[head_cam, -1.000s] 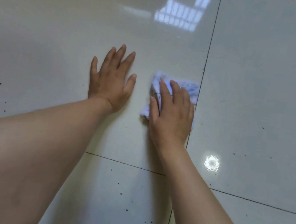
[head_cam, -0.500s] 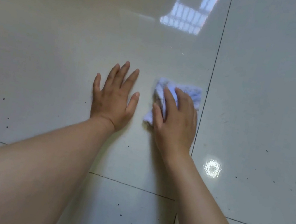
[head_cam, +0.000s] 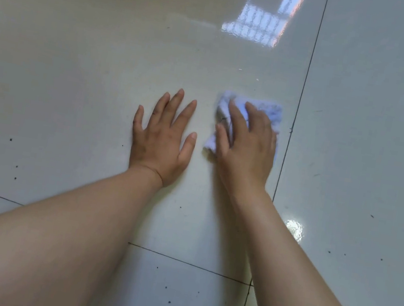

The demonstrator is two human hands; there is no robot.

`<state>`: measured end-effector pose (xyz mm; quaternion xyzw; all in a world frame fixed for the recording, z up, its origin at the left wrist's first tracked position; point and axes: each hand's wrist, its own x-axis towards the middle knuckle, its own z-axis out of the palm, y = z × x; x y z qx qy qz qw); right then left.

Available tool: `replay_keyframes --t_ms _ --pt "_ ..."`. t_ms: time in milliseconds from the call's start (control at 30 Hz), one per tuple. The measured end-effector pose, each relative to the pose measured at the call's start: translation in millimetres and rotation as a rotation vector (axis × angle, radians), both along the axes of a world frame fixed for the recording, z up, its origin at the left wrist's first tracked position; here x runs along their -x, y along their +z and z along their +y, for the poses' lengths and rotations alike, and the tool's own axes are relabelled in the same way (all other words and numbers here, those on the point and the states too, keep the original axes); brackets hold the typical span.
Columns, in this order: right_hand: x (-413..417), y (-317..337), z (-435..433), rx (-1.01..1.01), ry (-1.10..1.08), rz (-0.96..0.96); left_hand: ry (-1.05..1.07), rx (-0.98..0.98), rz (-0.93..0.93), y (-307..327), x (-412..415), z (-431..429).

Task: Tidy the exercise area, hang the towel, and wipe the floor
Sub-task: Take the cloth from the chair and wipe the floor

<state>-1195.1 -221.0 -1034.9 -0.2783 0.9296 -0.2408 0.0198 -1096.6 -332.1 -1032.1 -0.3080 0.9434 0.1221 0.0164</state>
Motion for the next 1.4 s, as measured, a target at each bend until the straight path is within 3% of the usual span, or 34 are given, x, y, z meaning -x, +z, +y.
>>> replay_keyframes --t_ms 167,267,400,600,733,900,967,1167,1267,1333,1400 --pt "12.7 -6.8 6.0 0.012 -0.113 0.08 0.0 -0.005 -0.015 1.0 0.5 0.9" --pt "54.2 -4.2 -23.0 -0.013 -0.165 0.028 0.003 -0.002 -0.018 1.7 0.4 0.9" --pt "80.0 -2.3 -54.4 -0.054 -0.069 0.022 0.004 -0.008 -0.028 2.5 1.4 1.1" --pt "29.4 -2.8 -26.3 0.067 0.241 0.128 0.004 0.001 -0.032 1.3 0.8 -0.2" --pt "1.9 -5.8 -3.6 0.052 0.087 0.135 0.005 -0.011 -0.025 1.9 0.9 0.0" --pt "53.1 -0.8 -0.9 -0.041 -0.14 0.05 0.0 -0.006 -0.03 -0.1 0.0 -0.3" --pt "67.5 -0.7 13.7 -0.071 -0.14 0.047 -0.001 -0.002 -0.03 -1.2 0.1 -0.2" --pt "-17.3 -2.2 50.0 0.015 -0.072 0.017 -0.004 -0.015 -0.021 -0.6 0.6 0.4" --pt "-66.7 -1.7 63.6 0.016 0.077 0.051 0.004 -0.016 0.001 -1.6 -0.2 -1.5" --pt "-64.6 -1.6 70.0 0.025 0.123 0.061 0.003 -0.017 0.021 -2.1 -0.3 -1.0" --pt "-44.0 -1.1 70.9 0.013 0.015 0.063 -0.002 -0.012 0.021 -3.6 -0.4 0.0"
